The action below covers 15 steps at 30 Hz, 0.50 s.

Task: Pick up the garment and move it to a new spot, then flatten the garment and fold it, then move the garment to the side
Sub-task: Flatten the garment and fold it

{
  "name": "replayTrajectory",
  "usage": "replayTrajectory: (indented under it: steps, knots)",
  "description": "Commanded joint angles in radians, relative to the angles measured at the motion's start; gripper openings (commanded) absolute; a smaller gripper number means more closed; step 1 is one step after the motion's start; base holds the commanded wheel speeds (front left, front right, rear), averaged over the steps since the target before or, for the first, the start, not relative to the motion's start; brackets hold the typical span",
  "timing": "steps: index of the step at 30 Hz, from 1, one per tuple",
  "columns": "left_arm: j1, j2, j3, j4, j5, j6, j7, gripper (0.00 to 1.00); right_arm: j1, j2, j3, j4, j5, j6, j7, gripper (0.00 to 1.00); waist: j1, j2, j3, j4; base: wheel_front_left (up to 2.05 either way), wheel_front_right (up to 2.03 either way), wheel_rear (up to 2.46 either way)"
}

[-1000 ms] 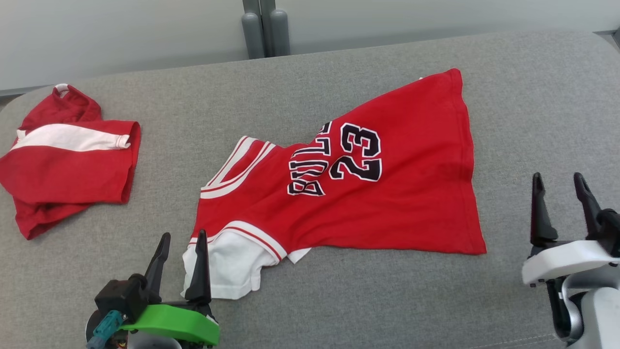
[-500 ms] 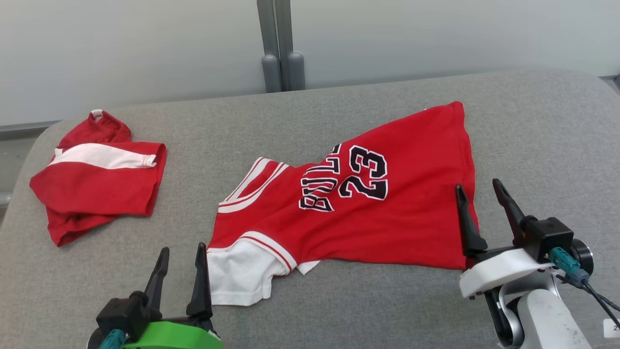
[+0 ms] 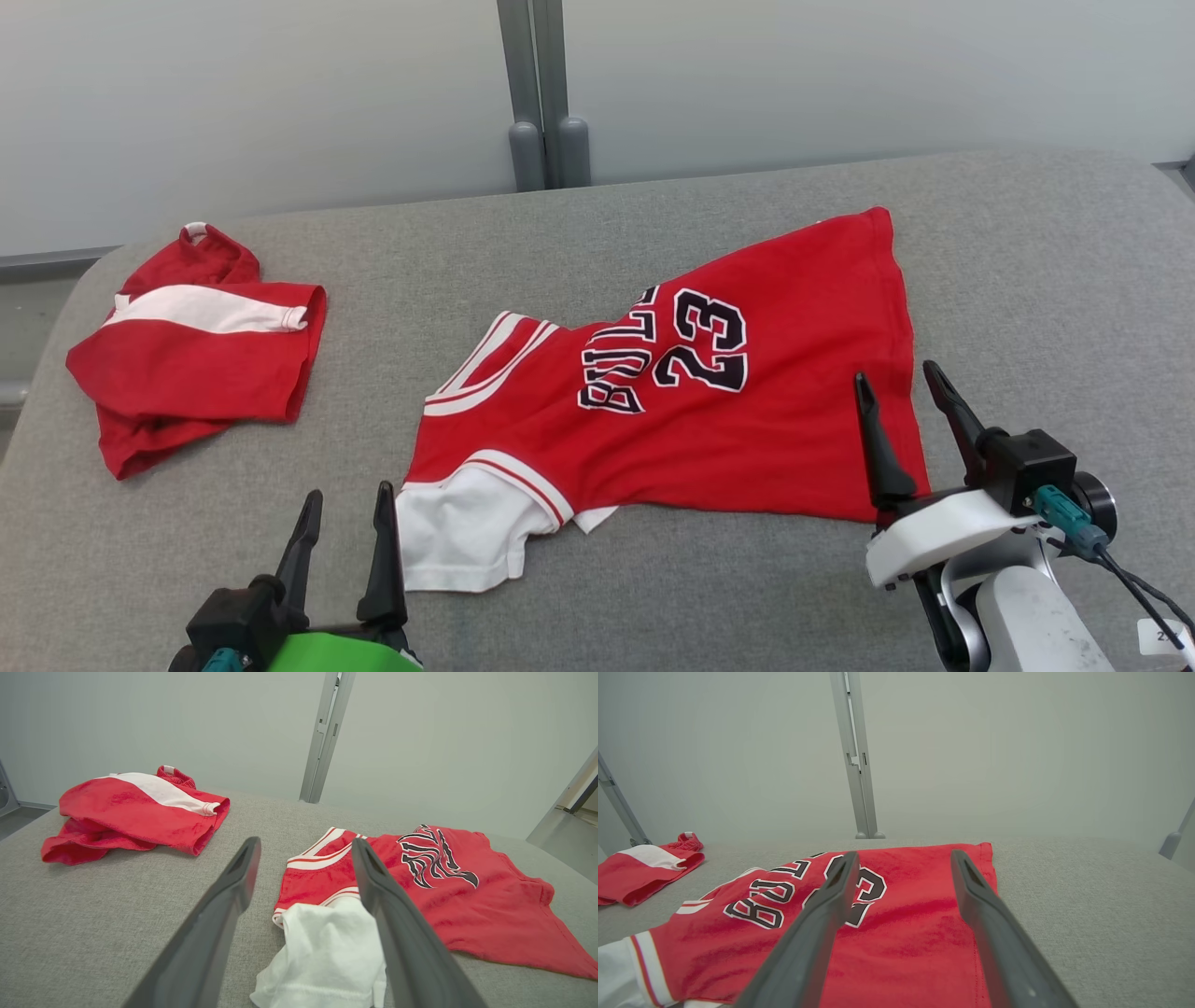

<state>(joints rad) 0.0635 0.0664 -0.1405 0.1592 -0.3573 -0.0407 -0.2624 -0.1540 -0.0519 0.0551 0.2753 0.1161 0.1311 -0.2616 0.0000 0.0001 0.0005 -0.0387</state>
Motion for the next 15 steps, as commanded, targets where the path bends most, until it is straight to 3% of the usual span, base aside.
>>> replayTrajectory:
  steps: [1,15]
  knots:
    - [0.016,-0.003,0.006,0.005,0.01,-0.005,-0.003,1.0,0.0,0.001,0.004,0.004,0.006,-0.001,-0.005,1.0,0.0,-0.0001,0.002,0.0,0.0,0.0,0.0]
    - [-0.028,0.04,-0.032,0.241,-0.014,-0.049,0.039,1.0,-0.021,0.001,0.004,0.018,0.025,-0.001,-0.005,1.0,0.0,-0.0001,0.065,-0.011,0.0,0.0,0.0]
